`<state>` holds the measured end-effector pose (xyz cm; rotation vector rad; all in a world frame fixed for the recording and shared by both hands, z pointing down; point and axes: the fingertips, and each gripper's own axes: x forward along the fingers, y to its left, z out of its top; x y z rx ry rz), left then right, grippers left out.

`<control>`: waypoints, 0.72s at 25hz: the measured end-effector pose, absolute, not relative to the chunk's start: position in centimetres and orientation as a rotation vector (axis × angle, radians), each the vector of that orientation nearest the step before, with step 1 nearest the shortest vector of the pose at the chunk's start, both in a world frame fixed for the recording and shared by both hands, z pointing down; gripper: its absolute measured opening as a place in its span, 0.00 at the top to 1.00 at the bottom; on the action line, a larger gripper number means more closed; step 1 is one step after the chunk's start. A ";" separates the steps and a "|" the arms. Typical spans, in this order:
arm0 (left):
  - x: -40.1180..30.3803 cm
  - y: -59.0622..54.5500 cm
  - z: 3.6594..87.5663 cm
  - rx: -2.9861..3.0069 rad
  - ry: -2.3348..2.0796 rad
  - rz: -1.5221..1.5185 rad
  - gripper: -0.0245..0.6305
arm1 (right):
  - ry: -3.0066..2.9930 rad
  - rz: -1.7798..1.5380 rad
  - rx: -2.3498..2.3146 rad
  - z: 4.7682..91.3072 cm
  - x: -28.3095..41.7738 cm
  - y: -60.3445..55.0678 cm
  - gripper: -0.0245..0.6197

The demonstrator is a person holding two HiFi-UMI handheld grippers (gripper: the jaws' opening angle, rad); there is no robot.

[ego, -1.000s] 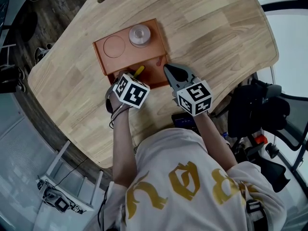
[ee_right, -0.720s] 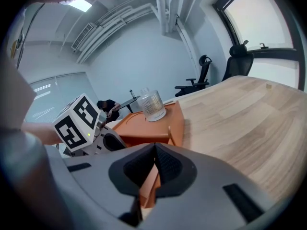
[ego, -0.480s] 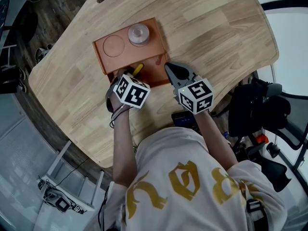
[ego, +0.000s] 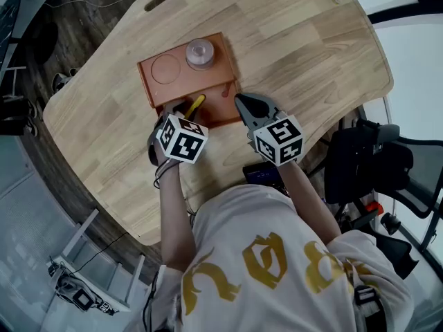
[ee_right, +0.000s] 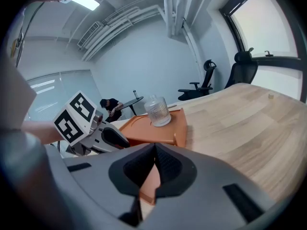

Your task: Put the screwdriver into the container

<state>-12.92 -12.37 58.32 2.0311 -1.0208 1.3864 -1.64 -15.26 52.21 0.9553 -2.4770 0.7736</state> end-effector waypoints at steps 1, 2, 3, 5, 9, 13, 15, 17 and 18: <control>-13.0 -12.5 57.6 2.045 -1.047 1.364 0.77 | -2.482 0.763 0.949 51.9 -1.8 -15.1 0.95; -13.1 -12.6 57.0 2.057 -1.074 1.338 0.77 | -2.487 0.752 0.944 51.6 -1.8 -15.0 0.95; -13.2 -12.7 56.3 2.067 -1.100 1.311 0.77 | -2.491 0.740 0.941 51.3 -1.8 -14.8 0.95; -13.3 -12.6 55.2 2.078 -1.145 1.265 0.78 | -2.500 0.721 0.938 50.7 -1.8 -14.4 0.95; -14.1 -12.2 53.1 2.081 -1.239 1.188 0.84 | -2.526 0.672 0.929 49.1 -2.1 -13.8 0.95; -14.6 -11.2 51.4 2.083 -1.311 1.123 0.88 | -2.544 0.630 0.912 48.3 -2.3 -12.9 0.95; -14.8 -10.8 50.7 2.082 -1.337 1.071 0.92 | -2.548 0.617 0.914 48.2 -2.3 -12.8 0.94; -14.8 -10.5 50.1 2.080 -1.356 1.022 0.94 | -2.547 0.609 0.924 48.1 -1.9 -12.6 0.95; -14.8 -10.3 49.8 2.079 -1.369 1.013 0.94 | -2.547 0.607 0.929 47.9 -1.7 -12.4 0.94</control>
